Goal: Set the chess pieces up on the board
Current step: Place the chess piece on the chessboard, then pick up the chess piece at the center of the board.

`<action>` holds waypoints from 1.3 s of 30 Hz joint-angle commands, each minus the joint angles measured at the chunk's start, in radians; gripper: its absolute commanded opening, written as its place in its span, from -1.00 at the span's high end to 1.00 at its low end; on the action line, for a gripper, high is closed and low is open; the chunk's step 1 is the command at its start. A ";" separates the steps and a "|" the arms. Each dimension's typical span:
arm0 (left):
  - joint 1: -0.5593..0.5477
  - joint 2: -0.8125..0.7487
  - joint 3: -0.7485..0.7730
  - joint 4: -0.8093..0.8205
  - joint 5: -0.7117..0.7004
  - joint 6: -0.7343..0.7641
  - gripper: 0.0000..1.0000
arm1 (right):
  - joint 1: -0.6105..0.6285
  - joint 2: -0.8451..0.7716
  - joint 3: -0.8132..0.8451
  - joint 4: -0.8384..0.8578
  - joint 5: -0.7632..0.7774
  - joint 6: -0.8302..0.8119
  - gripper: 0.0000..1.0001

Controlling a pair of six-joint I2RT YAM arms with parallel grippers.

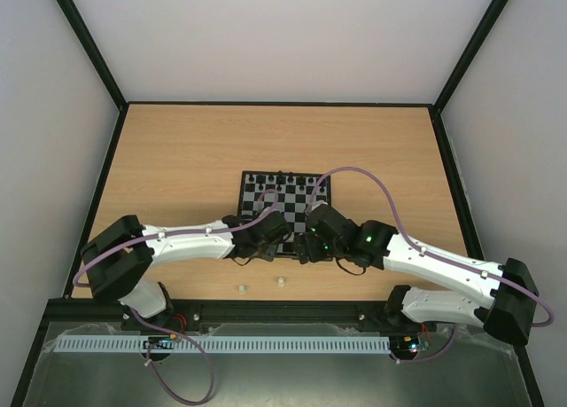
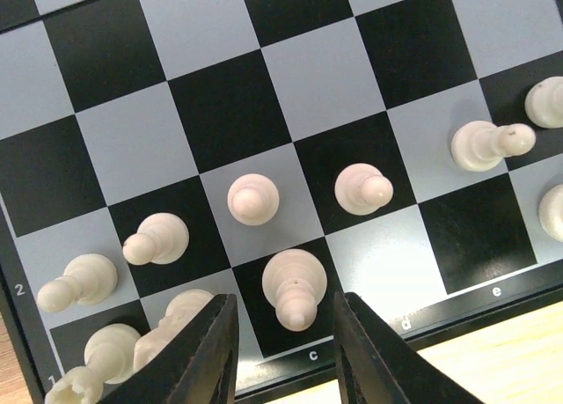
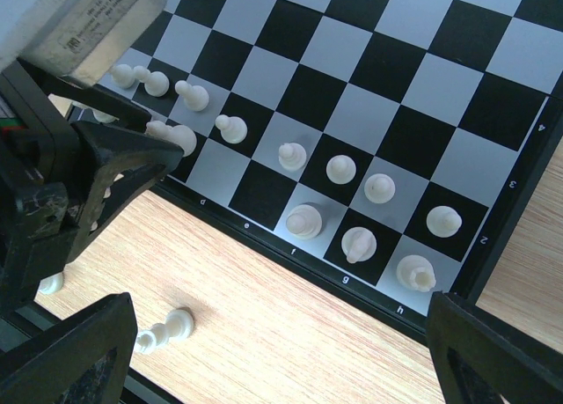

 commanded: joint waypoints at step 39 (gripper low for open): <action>-0.079 -0.656 -0.179 -0.207 -0.097 -0.215 -0.98 | 0.012 -0.006 -0.050 0.016 -0.097 0.073 -0.97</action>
